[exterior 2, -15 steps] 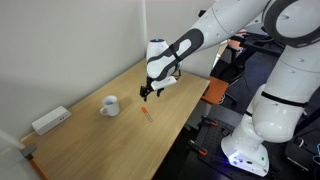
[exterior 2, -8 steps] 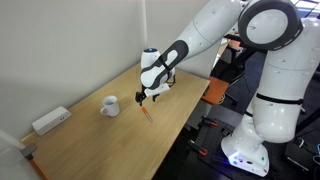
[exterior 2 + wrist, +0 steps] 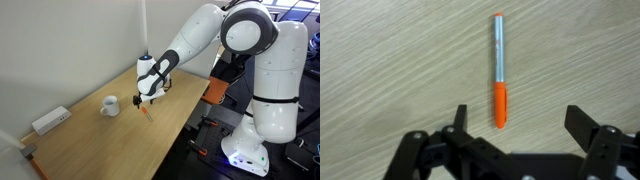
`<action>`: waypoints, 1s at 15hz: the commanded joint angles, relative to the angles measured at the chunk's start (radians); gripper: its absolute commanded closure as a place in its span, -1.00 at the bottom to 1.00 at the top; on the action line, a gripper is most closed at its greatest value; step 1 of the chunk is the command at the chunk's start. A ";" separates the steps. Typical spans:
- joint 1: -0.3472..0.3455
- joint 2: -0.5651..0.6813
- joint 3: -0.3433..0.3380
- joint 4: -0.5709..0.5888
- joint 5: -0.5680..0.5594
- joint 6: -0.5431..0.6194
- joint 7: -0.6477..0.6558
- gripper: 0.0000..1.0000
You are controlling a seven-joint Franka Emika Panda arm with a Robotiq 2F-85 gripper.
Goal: Pick the pen on the table and put it in the mug
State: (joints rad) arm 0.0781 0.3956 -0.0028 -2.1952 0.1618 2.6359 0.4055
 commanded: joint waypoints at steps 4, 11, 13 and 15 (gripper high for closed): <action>-0.014 0.076 -0.002 0.051 0.001 0.024 -0.077 -1.00; -0.028 0.132 0.001 0.085 -0.007 0.040 -0.156 -1.00; -0.026 0.148 0.000 0.096 -0.011 0.054 -0.171 -1.00; -0.027 0.163 0.000 0.108 -0.012 0.063 -0.185 -1.00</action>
State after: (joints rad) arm 0.0581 0.5299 -0.0044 -2.1166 0.1613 2.6716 0.2522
